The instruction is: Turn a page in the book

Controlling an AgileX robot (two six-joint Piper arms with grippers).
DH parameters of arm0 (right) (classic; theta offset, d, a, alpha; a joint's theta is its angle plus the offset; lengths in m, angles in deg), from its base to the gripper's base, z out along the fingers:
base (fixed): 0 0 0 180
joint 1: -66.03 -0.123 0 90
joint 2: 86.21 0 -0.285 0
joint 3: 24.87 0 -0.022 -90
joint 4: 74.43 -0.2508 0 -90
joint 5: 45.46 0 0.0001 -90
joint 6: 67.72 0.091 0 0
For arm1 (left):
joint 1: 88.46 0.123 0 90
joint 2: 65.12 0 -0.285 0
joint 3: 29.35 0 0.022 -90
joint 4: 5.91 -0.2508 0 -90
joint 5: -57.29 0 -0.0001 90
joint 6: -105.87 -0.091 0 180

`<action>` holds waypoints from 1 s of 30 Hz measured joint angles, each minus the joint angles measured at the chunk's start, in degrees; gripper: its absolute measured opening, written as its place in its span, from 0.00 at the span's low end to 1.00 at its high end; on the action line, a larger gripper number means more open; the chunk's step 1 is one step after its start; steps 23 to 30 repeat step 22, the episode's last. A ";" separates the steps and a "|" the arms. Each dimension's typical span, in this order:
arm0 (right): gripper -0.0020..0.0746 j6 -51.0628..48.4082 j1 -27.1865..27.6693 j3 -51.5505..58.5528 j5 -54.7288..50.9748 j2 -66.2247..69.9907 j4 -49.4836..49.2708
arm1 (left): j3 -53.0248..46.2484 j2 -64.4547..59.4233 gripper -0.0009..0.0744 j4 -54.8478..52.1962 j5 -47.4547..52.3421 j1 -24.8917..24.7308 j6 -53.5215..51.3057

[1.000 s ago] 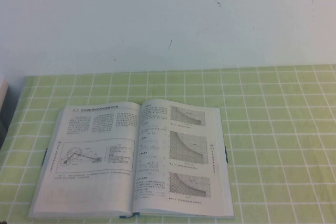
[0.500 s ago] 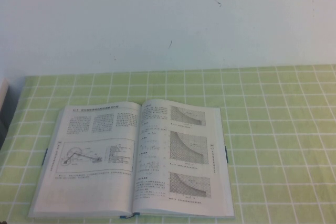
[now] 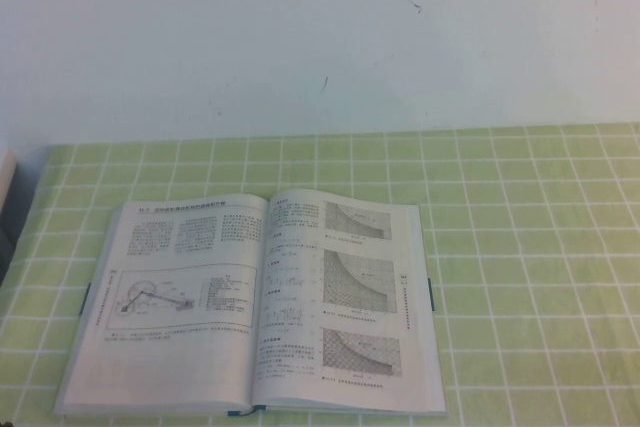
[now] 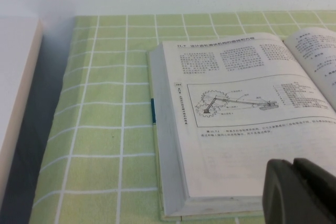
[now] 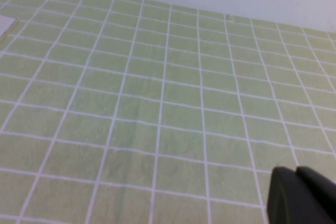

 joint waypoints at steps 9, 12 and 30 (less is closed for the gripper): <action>0.03 0.83 -0.26 0.00 0.11 0.00 -0.35 | 0.00 0.00 0.01 -0.11 0.00 0.00 0.00; 0.03 0.83 -0.26 0.00 0.11 0.00 -0.35 | 0.00 0.00 0.01 -0.11 0.00 0.00 0.00; 0.03 0.87 -0.26 0.00 0.11 0.00 -0.39 | 0.00 0.00 0.01 -0.11 0.00 0.00 0.00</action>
